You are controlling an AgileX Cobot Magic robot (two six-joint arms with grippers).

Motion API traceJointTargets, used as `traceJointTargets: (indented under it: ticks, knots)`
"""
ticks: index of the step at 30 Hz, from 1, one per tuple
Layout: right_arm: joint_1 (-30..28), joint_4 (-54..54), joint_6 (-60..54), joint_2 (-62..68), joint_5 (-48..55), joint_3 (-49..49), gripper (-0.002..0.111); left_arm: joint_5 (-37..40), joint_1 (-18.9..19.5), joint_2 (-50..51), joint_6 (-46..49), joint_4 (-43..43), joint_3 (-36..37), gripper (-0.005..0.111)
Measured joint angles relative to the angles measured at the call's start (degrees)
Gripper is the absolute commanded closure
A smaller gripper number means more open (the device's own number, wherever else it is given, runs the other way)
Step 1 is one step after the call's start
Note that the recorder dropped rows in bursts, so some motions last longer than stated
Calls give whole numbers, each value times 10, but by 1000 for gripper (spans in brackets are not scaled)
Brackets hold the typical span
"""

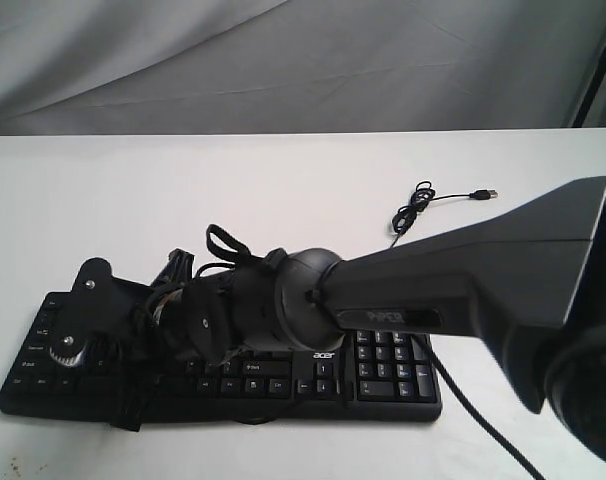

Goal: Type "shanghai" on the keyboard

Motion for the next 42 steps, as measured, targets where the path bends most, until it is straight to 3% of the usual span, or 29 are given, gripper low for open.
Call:
traceJointTargets:
  ticks: [7,13,42]
  knots:
    - [-6,1,0,-42,42,19,108,0,0,0,0,0,0,107]
    - [-13,4,0,-48,6,60,108,0,0,0,0,0,0,107]
    - [0,17,0,-39,-41,61,108,0,0,0,0,0,0,107]
